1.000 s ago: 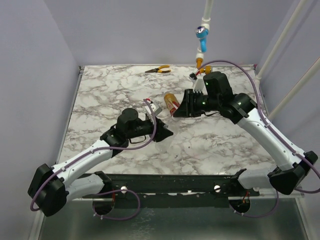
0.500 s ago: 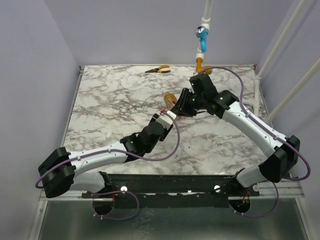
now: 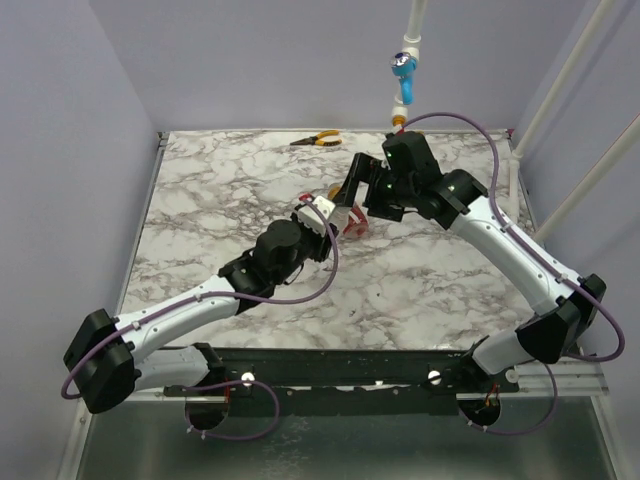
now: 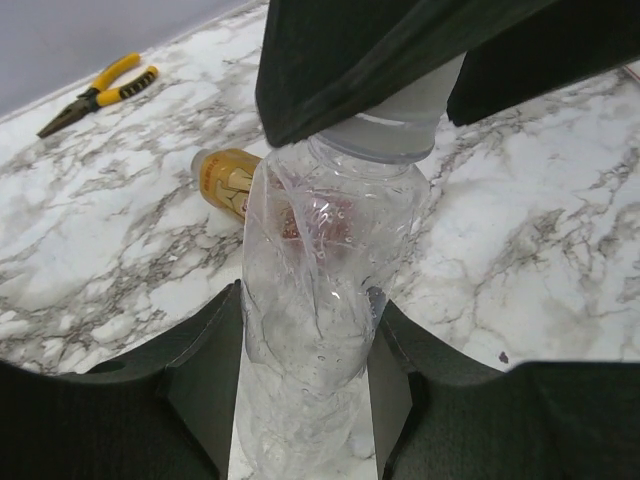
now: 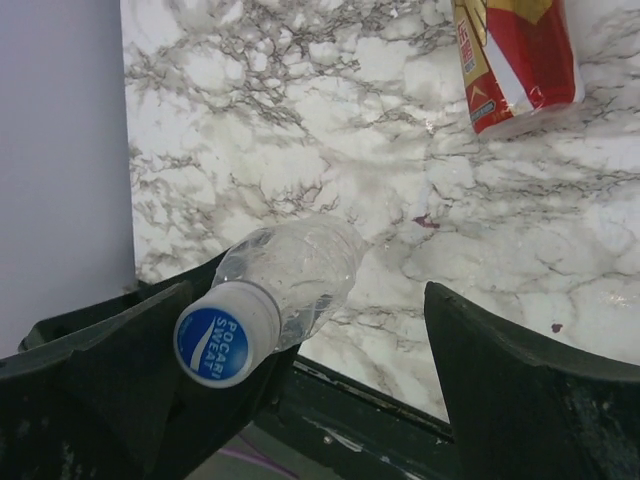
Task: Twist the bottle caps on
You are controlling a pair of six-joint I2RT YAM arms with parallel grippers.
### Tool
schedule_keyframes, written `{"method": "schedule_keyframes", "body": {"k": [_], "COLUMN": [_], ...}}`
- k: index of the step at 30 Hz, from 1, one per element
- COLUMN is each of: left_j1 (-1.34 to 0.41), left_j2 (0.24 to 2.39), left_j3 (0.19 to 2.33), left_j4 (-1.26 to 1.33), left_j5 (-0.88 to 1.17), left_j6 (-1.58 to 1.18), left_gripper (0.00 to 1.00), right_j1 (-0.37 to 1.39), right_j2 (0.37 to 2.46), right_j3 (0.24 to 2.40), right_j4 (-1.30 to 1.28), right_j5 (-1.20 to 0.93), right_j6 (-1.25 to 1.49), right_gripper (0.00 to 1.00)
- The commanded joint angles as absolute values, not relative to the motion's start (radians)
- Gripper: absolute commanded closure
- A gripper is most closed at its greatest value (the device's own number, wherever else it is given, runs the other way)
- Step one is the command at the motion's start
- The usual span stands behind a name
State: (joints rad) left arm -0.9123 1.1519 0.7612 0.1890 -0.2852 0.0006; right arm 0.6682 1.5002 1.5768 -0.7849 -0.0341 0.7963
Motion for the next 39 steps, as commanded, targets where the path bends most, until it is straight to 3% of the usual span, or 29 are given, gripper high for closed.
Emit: {"method": "schedule_keyframes", "body": {"k": [1, 13, 25, 39], "left_j1": [-0.838, -0.706, -0.591, -0.579], "left_j2": [1.120, 1.098, 1.117, 1.161], "left_j3": [0.759, 0.741, 0.744, 0.744], "left_j4": [0.153, 0.154, 0.278, 0.323], "left_j5": [-0.020, 0.344, 0.854, 1.022], "left_j6": [-0.072, -0.122, -0.271, -0.325], "left_gripper": [0.95, 0.95, 0.94, 0.94], "right_j1": [0.659, 0.657, 0.658, 0.679], "right_j2": [1.441, 1.263, 1.114, 1.066], "right_j3": [1.599, 1.506, 1.340, 1.266], "right_j4": [-0.816, -0.766, -0.660, -0.631], "right_j5": [0.036, 0.008, -0.350, -0.431], "right_j6": [0.736, 0.604, 0.438, 0.456], "right_gripper": [0.00, 0.00, 0.00, 0.00]}}
